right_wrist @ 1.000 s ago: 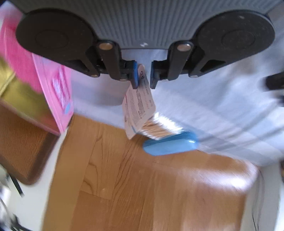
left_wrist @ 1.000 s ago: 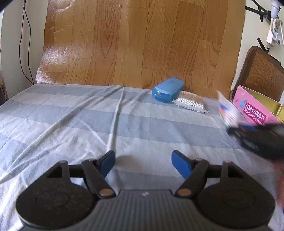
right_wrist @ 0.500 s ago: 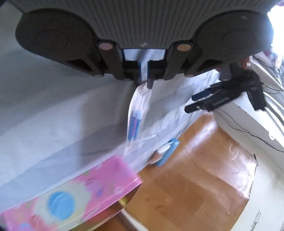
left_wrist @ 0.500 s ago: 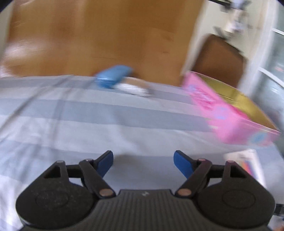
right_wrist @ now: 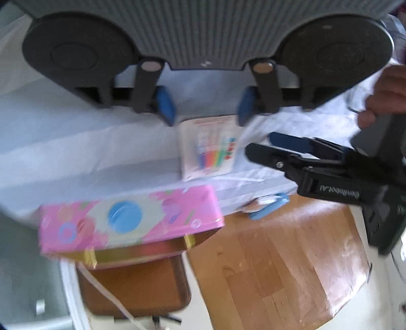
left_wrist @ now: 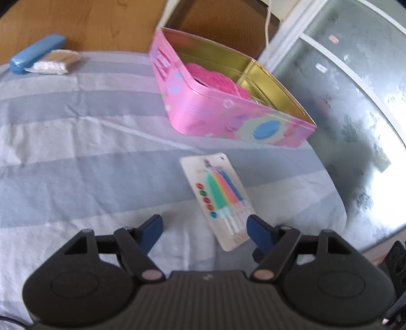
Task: Organize soft objects
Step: 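Grasp the birthday-candle card with the right gripper and lift it, then grasp the candle card with the left gripper while the right gripper holds it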
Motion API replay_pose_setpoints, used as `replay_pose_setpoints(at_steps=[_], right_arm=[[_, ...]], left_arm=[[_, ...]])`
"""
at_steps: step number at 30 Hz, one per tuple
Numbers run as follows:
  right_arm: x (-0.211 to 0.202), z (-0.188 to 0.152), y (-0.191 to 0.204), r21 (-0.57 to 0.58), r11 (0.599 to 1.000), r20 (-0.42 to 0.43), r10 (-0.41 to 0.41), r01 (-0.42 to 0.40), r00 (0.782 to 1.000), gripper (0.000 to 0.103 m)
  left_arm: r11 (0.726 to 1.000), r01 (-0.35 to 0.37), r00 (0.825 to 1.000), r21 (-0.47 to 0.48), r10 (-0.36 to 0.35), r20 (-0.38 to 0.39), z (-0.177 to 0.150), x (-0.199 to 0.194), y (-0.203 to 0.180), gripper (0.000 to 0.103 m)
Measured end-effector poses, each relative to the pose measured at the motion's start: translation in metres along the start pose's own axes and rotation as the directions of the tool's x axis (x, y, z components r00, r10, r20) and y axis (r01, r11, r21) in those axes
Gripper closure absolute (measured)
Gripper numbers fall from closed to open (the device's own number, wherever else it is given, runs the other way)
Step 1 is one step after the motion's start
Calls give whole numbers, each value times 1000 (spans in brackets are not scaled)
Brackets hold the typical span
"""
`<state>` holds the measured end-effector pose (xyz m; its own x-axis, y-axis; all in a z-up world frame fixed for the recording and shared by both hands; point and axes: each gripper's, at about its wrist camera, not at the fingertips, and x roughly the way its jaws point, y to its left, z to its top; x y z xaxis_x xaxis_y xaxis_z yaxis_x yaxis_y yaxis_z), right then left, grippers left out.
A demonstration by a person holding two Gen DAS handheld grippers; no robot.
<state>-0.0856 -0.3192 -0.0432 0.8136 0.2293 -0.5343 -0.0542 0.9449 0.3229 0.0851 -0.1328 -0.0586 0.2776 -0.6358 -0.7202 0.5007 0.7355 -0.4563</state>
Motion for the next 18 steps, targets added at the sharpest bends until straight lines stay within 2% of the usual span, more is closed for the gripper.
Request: replay_pose_setpoints(at_steps=[3, 5, 7, 9, 10, 12, 13, 15, 16, 18], right_arm=[[0, 2, -6, -79, 994, 46, -67, 70, 997, 36], [6, 5, -12, -96, 994, 44, -53, 57, 998, 32], [20, 9, -13, -128, 990, 24, -58, 61, 998, 22], [32, 10, -7, -204, 977, 22, -63, 66, 998, 20], [36, 9, -2, -238, 969, 21, -67, 70, 998, 25], [49, 8, 9, -300, 950, 27, -83, 87, 996, 31], [53, 9, 12, -309, 948, 28, -66, 71, 997, 32], [59, 9, 16, -306, 945, 54, -103, 115, 993, 33], [58, 8, 16, -301, 946, 64, -106, 121, 992, 47], [54, 7, 13, -281, 950, 92, -117, 138, 989, 46]], left_arm=[[999, 25, 1000, -32, -25, -16, 4, 7, -1, 28], [999, 27, 1000, -38, -28, -14, 7, 11, -4, 28], [998, 34, 999, -44, -34, -13, 12, 18, -6, 28], [997, 53, 998, -52, -54, -16, 18, 23, -8, 29], [996, 67, 997, -56, -69, -19, 20, 26, -9, 33], [997, 52, 998, -52, -53, -20, 23, 31, -15, 33], [998, 40, 999, -40, -41, -18, 23, 31, -18, 33], [999, 40, 999, -31, -40, -9, 22, 29, -19, 41], [999, 34, 999, -34, -34, -2, 22, 27, -19, 46], [997, 71, 997, -42, -70, 9, 24, 20, -20, 46]])
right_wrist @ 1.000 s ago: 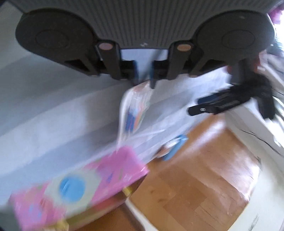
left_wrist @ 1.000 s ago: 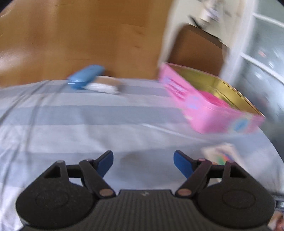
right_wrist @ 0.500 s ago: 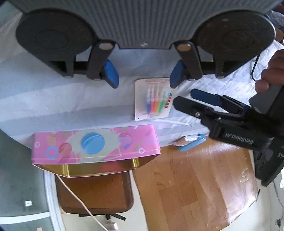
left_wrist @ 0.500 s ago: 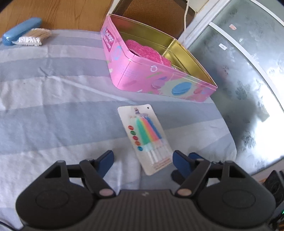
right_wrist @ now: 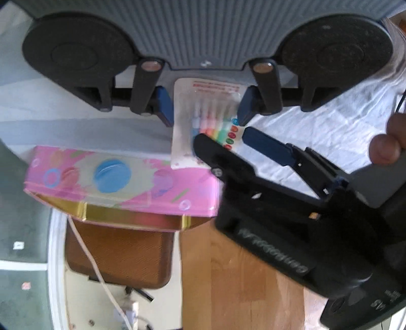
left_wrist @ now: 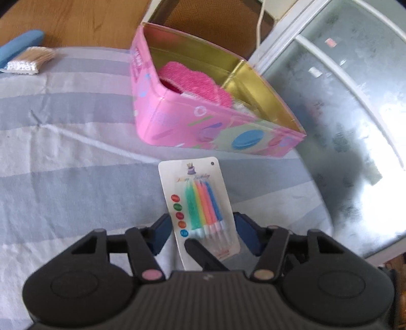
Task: Organize soft objects
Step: 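Grasp the candle card with the left gripper while the right gripper holds it, then carry the candle card into the pink tin and open the left gripper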
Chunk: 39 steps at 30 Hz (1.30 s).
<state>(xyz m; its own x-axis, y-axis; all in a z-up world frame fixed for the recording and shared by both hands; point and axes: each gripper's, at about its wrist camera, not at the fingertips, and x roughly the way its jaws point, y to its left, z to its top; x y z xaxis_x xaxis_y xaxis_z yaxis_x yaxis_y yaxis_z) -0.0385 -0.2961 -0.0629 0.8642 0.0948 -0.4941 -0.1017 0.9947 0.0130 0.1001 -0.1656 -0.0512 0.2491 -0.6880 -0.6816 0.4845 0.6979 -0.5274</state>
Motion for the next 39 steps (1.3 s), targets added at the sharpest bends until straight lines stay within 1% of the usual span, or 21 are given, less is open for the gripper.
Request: replay_pose_setpoints(at_steps=[1, 3, 7, 10, 12, 15, 18, 21, 23, 25, 26, 27, 28, 30, 31, 33, 34, 35, 37, 39], right_arm=[[-3, 0, -2, -1, 1000, 18, -26, 26, 1000, 46], [-9, 3, -8, 19, 999, 54, -29, 28, 998, 47], [-19, 22, -14, 40, 997, 144, -70, 65, 987, 47], [-17, 39, -20, 33, 995, 212, -104, 99, 972, 47], [-8, 53, -29, 31, 992, 243, -126, 122, 962, 47], [10, 75, -43, 41, 990, 281, -143, 137, 949, 47], [34, 90, -57, 48, 987, 295, -161, 154, 942, 47], [52, 98, -62, 47, 984, 289, -177, 170, 941, 47], [65, 99, -65, 48, 982, 280, -186, 180, 942, 46], [79, 100, -67, 51, 981, 268, -194, 187, 944, 45], [88, 102, -68, 48, 981, 261, -195, 190, 945, 42], [96, 102, -68, 43, 981, 248, -195, 190, 949, 34], [104, 101, -68, 38, 981, 233, -193, 189, 953, 33], [110, 96, -69, 38, 980, 216, -200, 196, 956, 33], [107, 94, -69, 40, 980, 216, -199, 195, 956, 32], [97, 91, -73, 66, 981, 244, -192, 181, 951, 32], [95, 92, -75, 79, 981, 248, -192, 177, 950, 32], [91, 91, -77, 96, 981, 249, -189, 170, 950, 32], [82, 88, -77, 123, 981, 252, -179, 151, 951, 32], [73, 84, -74, 133, 980, 271, -178, 146, 946, 33]], left_arm=[[1000, 14, 1000, 4, -15, 13, 2, -4, -3, 46], [999, 30, 999, 31, -32, 41, 10, -11, -12, 46], [992, 16, 995, 124, -28, 99, 31, -23, -39, 45], [985, 1, 991, 175, -24, 133, 60, -24, -56, 44], [979, -21, 987, 200, -11, 161, 80, -19, -63, 44], [977, -40, 983, 211, 0, 185, 110, -7, -68, 44], [980, -51, 983, 190, 16, 184, 138, 12, -64, 44], [983, -68, 983, 172, 37, 178, 156, 30, -57, 44], [982, -90, 982, 163, 61, 179, 166, 43, -52, 42], [979, -133, 979, 157, 104, 177, 175, 58, -45, 38], [975, -162, 975, 150, 134, 178, 177, 63, -41, 38], [969, -201, 968, 142, 174, 180, 178, 68, -37, 38], [967, -216, 965, 134, 190, 181, 178, 69, -34, 38], [972, -206, 965, 113, 183, 188, 171, 65, -25, 38], [972, -211, 963, 103, 189, 194, 167, 61, -23, 38], [967, -232, 954, 102, 206, 216, 158, 51, -20, 37], [963, -248, 948, 108, 218, 232, 153, 44, -20, 37], [953, -279, 938, 117, 244, 248, 148, 37, -21, 37], [931, -339, 912, 138, 289, 291, 134, 20, -23, 37], [914, -376, 891, 150, 313, 329, 124, 4, -25, 37]])
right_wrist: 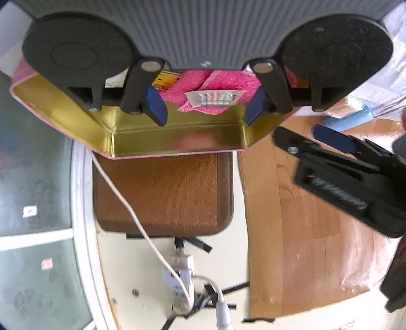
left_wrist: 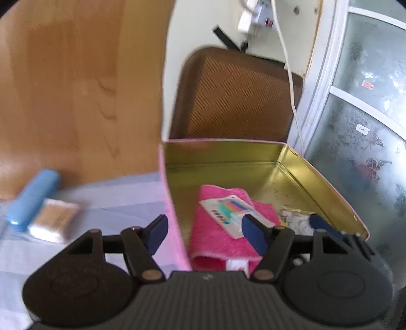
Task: Organize soft objects
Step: 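Carry the candle card into the pink tin and open the left gripper, then move the right gripper to the cotton-swab pack and grasp it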
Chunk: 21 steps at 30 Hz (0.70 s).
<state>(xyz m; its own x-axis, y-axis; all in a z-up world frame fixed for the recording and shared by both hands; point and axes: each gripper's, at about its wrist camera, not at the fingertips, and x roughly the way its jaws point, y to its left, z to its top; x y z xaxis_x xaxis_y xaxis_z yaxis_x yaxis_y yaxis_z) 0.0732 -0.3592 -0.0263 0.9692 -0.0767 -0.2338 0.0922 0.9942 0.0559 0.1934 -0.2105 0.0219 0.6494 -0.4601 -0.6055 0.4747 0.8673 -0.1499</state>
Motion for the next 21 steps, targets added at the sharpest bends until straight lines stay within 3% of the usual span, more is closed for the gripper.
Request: replay_pose_setpoints(at_steps=[6, 10, 15, 21], right_arm=[[-25, 6, 9, 22, 1000, 45, -15, 14, 999, 33], [-58, 1, 12, 89, 996, 44, -29, 25, 999, 33], [-85, -8, 28, 84, 996, -4, -15, 15, 1000, 33], [-85, -9, 55, 55, 998, -68, 28, -24, 997, 33]], left_arm=[[993, -97, 993, 66, 92, 77, -29, -48, 2, 36], [985, -144, 987, 94, 136, 83, -49, -67, 6, 36], [982, -176, 983, 69, 172, 67, -71, -81, 27, 35], [976, -216, 975, -2, 216, 45, -87, -89, 68, 34]])
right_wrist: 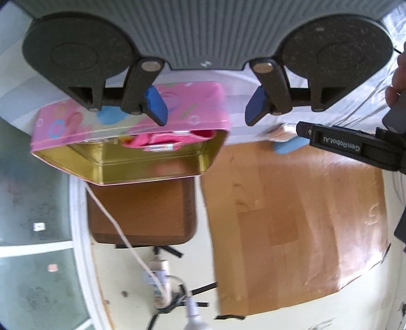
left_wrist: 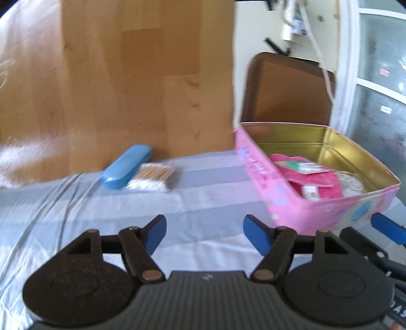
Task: Organize soft objects
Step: 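Move the right gripper to the cotton-swab pack and grasp it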
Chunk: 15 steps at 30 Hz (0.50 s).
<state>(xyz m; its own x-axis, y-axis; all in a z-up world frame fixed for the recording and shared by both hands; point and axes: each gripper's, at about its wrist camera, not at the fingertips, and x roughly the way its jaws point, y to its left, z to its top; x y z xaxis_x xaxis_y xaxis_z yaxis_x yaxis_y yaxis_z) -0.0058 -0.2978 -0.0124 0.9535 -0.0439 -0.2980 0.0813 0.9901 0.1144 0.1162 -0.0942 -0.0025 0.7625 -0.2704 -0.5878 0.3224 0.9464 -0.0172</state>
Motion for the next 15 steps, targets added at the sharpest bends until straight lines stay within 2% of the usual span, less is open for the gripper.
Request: replay_pose_setpoints(at_steps=[5, 8, 10, 13, 15], right_arm=[[7, 0, 30, -48, 998, -27, 41, -42, 999, 33], [18, -3, 50, -79, 994, -62, 77, -81, 995, 33], [27, -4, 63, -100, 988, -85, 105, -114, 991, 33], [45, -4, 86, -139, 975, -113, 155, -170, 981, 33], [64, -3, 103, -171, 964, -134, 184, -205, 974, 33]], left_arm=[[995, -49, 999, -83, 49, -10, -11, 2, 53, 34], [977, -116, 993, -179, 113, -29, -21, 3, 106, 34], [943, -194, 981, -272, 185, -56, -27, 3, 149, 34], [864, -316, 949, -393, 296, -111, -35, 6, 206, 34], [842, -343, 939, -417, 323, -121, -36, 12, 221, 34]])
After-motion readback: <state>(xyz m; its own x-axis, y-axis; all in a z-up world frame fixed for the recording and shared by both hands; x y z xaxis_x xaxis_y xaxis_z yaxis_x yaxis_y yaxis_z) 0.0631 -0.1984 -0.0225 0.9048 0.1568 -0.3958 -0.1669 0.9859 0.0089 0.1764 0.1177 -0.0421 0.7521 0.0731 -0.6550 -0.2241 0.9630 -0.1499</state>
